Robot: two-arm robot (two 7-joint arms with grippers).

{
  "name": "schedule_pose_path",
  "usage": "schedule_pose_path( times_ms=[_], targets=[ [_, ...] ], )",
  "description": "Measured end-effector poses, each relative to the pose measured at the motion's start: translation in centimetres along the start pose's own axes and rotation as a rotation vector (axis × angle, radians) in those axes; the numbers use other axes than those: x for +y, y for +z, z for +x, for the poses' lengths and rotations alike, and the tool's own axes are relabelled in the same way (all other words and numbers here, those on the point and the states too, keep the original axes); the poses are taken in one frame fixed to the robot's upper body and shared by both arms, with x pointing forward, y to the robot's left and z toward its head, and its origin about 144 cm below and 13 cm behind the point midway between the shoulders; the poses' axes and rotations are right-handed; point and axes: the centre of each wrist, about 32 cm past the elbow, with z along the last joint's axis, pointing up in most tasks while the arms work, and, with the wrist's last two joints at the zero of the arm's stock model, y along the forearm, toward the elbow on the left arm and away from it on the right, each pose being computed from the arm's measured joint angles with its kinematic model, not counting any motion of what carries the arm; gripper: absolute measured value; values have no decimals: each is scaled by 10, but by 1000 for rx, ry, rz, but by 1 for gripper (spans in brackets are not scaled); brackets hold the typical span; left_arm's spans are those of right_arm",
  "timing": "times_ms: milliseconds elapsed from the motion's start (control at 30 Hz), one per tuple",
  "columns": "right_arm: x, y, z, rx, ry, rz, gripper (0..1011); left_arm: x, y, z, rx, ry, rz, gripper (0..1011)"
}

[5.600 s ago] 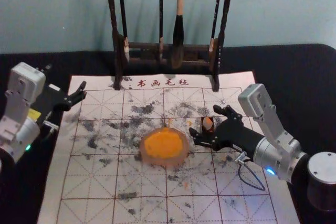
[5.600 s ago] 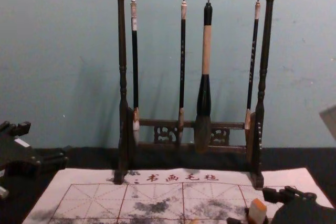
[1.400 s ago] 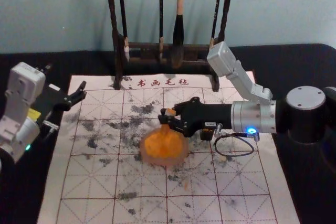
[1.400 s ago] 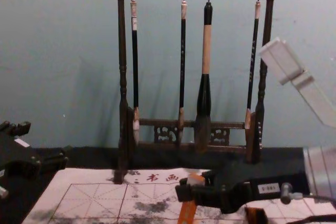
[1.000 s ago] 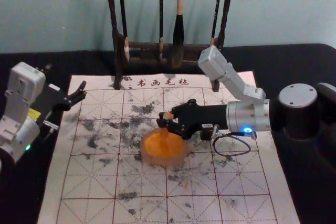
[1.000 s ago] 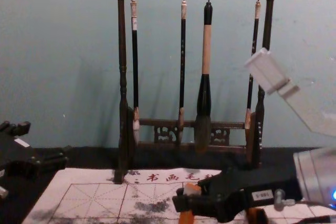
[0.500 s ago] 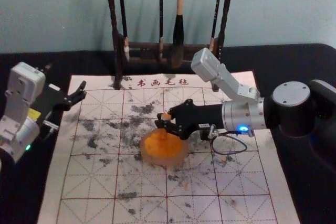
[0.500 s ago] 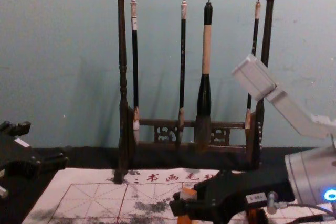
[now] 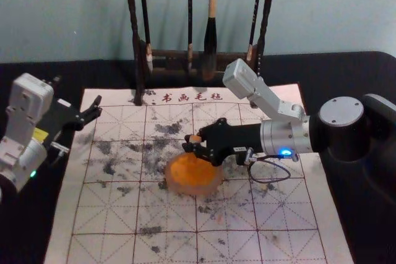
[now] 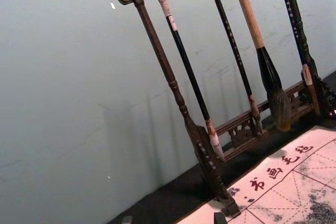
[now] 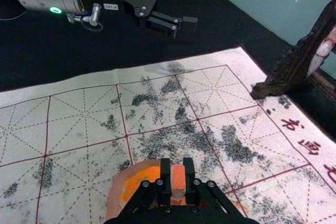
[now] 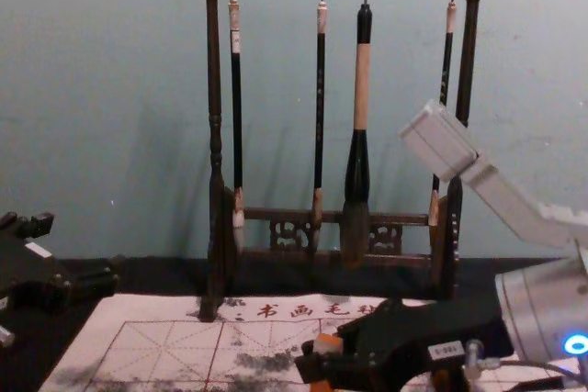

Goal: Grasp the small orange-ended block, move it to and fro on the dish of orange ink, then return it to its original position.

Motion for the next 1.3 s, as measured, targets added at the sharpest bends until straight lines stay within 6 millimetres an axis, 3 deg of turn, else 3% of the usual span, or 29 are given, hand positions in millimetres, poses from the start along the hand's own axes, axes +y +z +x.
schedule_pose_path(
  times_ms=[800,1300],
  targets=[
    [-17,0,-9,-30,24,-26,110,0,0,0,0,0,0,1001],
    [-4,2,-11,-32,61,-17,111,0,0,0,0,0,0,1001]
  ],
)
